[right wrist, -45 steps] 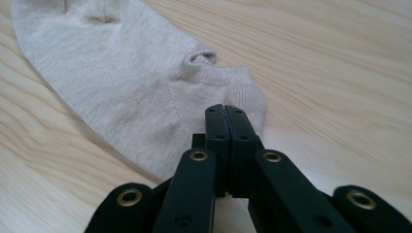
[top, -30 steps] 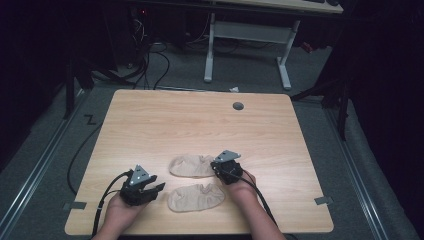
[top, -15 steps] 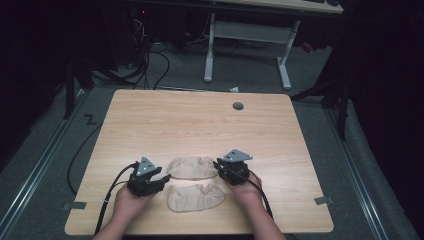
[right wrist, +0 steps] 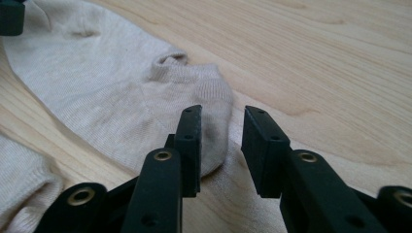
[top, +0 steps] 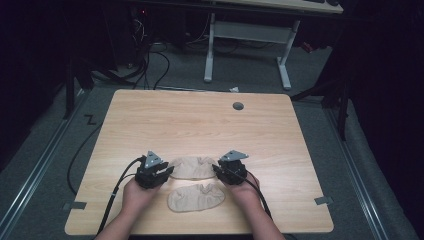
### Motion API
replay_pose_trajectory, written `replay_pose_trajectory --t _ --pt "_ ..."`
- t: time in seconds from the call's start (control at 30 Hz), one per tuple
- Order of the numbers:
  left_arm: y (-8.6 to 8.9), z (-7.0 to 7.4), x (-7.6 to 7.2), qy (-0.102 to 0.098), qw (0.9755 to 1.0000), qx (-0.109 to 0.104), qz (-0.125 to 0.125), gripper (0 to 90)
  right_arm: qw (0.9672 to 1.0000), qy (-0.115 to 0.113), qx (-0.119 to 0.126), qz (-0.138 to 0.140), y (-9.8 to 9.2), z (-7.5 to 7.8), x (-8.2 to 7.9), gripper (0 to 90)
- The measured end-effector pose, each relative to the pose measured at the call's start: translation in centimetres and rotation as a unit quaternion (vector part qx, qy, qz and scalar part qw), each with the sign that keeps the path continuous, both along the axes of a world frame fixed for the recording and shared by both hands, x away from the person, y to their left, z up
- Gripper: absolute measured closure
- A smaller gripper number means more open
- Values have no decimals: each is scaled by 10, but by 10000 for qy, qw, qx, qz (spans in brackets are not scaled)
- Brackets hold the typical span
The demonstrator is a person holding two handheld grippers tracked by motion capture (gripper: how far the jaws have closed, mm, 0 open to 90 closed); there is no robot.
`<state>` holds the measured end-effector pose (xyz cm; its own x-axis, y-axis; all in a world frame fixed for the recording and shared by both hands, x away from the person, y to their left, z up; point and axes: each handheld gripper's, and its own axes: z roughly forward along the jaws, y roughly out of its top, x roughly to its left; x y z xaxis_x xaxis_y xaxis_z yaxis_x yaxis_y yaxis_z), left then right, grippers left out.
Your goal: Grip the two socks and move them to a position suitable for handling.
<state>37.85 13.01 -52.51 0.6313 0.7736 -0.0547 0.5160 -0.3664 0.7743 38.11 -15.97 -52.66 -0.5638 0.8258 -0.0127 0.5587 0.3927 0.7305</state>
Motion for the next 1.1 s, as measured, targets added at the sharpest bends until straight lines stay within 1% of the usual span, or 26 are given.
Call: replay_pose_trajectory --t 0.03,0.1,0.2,0.33,0.5,0.53,0.6,0.63,0.7,0.8,0.93,0.97,1.1 --pt "0 -1 0 6 10000 16 -23 717 10000 34 32 -22 1 -1 0 695" --pt "-1 -2 -1 6 10000 84 -24 742 10000 57 4 23 2 -1 0 693" --pt "-1 -5 0 73 9999 132 5 775 9999 100 37 14 2 -2 0 694" --pt "0 -7 1 132 9999 88 2 808 9998 150 132 20 1 -3 1 714" --pt "-1 -8 0 121 9999 71 -28 856 9997 153 145 92 2 -3 0 781" --pt "-1 -8 0 112 9999 75 -36 860 9997 131 141 120 2 -3 1 799" --pt "-1 -8 0 93 9999 71 -33 865 9997 156 127 143 4 -3 0 837" --pt "-1 -8 0 95 9999 62 -26 866 9997 132 112 169 4 -3 0 849" --pt "-1 -8 -1 89 9999 57 -17 867 9997 83 6 223 6 -2 -1 854" --pt "-1 -7 -1 105 9999 26 -18 868 9997 35 -45 254 6 -2 -2 857" --pt "1 -2 -2 16 10000 -47 18 868 9997 -23 -51 226 6 0 -3 858" --pt "1 -1 -2 21 10000 -78 5 868 9997 -60 -57 224 5 1 -3 858" --pt "1 0 -3 -9 10000 -96 -14 868 9996 -173 -18 200 4 3 -5 857"
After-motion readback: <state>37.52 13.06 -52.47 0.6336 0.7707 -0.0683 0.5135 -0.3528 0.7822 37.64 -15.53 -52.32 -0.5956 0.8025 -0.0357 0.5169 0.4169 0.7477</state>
